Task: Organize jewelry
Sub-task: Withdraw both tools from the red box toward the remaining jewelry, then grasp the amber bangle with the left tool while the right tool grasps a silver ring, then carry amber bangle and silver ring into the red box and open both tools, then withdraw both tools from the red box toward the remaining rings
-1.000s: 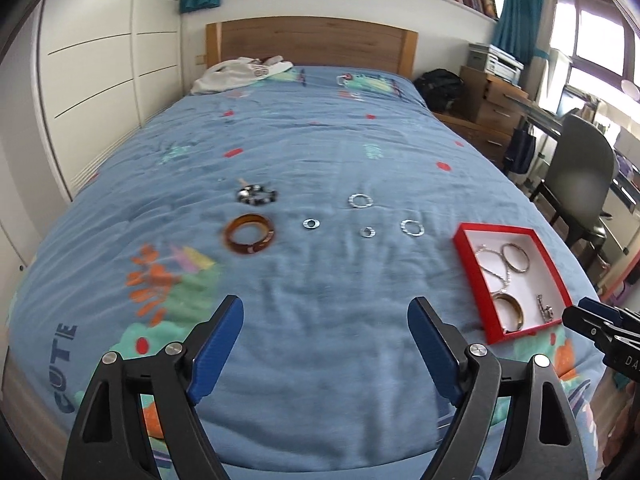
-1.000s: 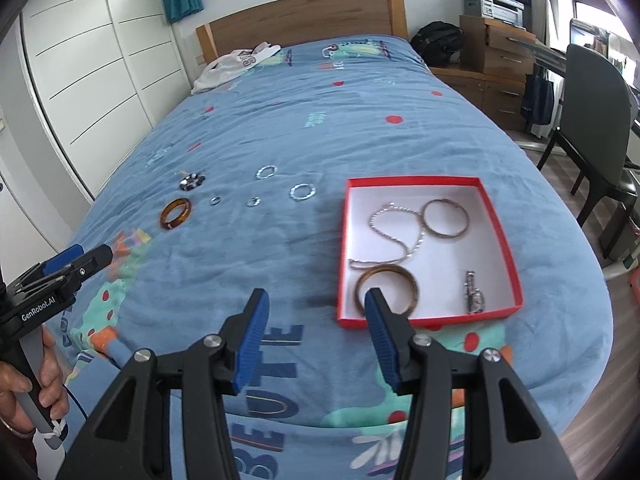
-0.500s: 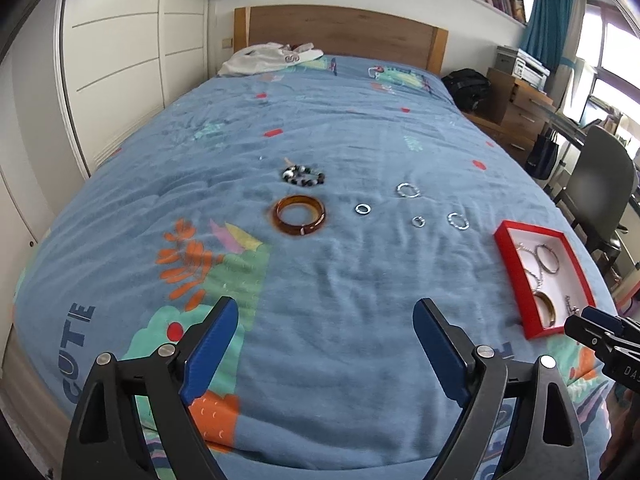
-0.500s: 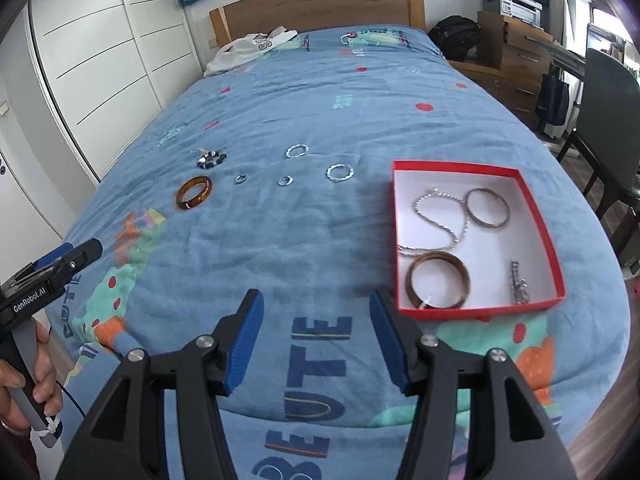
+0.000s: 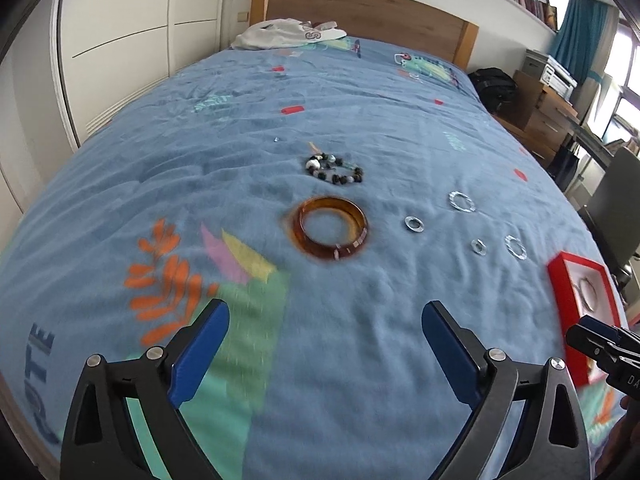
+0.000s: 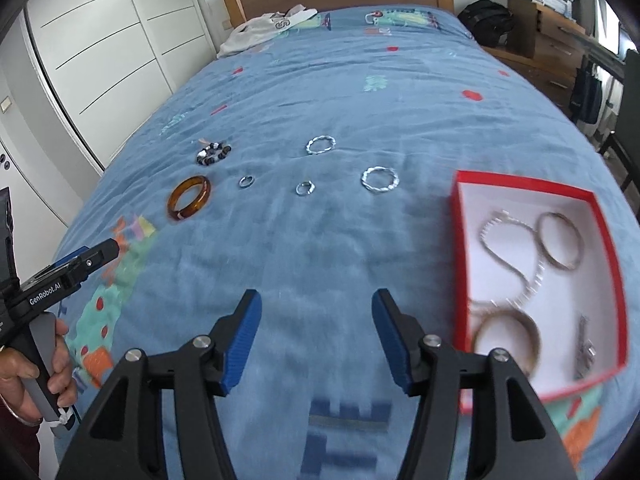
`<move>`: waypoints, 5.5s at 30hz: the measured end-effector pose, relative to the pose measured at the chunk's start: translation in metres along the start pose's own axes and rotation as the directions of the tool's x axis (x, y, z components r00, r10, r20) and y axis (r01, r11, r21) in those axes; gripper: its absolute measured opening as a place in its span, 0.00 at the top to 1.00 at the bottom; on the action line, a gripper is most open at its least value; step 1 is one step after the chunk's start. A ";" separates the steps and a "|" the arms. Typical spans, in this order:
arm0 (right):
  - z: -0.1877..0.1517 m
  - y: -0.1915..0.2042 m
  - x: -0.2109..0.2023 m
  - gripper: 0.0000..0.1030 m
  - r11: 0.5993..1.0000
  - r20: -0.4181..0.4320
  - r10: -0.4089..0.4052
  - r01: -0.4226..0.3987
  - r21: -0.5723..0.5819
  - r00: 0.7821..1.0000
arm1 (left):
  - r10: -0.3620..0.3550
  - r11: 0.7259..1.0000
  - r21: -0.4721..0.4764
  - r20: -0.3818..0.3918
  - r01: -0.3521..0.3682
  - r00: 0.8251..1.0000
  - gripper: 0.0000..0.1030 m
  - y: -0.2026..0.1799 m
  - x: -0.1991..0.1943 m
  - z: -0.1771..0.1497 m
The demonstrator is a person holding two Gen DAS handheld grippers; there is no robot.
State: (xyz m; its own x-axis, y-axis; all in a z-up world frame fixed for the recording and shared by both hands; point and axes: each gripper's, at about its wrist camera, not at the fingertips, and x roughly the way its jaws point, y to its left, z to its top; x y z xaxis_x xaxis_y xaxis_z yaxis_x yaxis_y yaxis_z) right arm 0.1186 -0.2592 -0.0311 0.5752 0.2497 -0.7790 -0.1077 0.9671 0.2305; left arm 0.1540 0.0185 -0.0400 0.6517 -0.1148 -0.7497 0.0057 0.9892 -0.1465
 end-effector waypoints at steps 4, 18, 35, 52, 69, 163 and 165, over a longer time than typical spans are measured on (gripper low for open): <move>0.020 0.002 0.033 0.45 1.000 -0.008 0.020 -0.020 -0.013 1.000 | 0.006 1.000 0.011 -0.007 -0.006 1.000 0.05 0.004 0.031 0.015; 0.058 0.002 0.120 0.46 0.999 -0.018 0.032 -0.032 -0.013 0.999 | 0.010 0.999 0.036 -0.041 -0.009 0.999 0.04 0.003 0.108 0.041; 0.074 0.011 0.145 0.70 0.997 0.000 0.030 -0.030 -0.070 1.000 | 0.020 0.998 0.055 -0.048 -0.017 0.999 0.20 -0.002 0.138 0.045; 0.071 0.013 0.097 0.81 0.994 0.044 0.091 -0.088 -0.062 0.995 | -0.013 0.998 0.067 -0.013 0.014 1.000 0.26 -0.015 0.092 0.050; 0.026 -0.083 -0.061 0.81 0.999 0.164 -0.043 0.042 0.006 0.985 | -0.264 0.948 0.180 -0.014 0.262 0.964 0.26 -0.174 -0.005 0.023; -0.070 -0.181 -0.153 0.76 0.989 -0.021 -0.149 0.149 -0.017 0.989 | -0.239 0.820 0.505 -0.124 0.269 0.963 0.18 -0.300 -0.058 -0.076; -0.070 -0.166 -0.157 0.76 0.990 -0.008 -0.141 0.141 -0.021 0.990 | -0.225 0.833 0.495 -0.106 0.247 0.969 0.18 -0.282 -0.067 -0.076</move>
State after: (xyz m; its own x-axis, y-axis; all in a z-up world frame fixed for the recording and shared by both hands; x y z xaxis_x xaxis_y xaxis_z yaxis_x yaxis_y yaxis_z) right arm -0.0103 -0.4553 0.0120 0.5785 0.1108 -0.8081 -0.0425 0.9935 0.1058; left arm 0.0514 -0.2596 0.0023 0.5498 -0.3431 -0.7616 0.5416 0.8406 0.0123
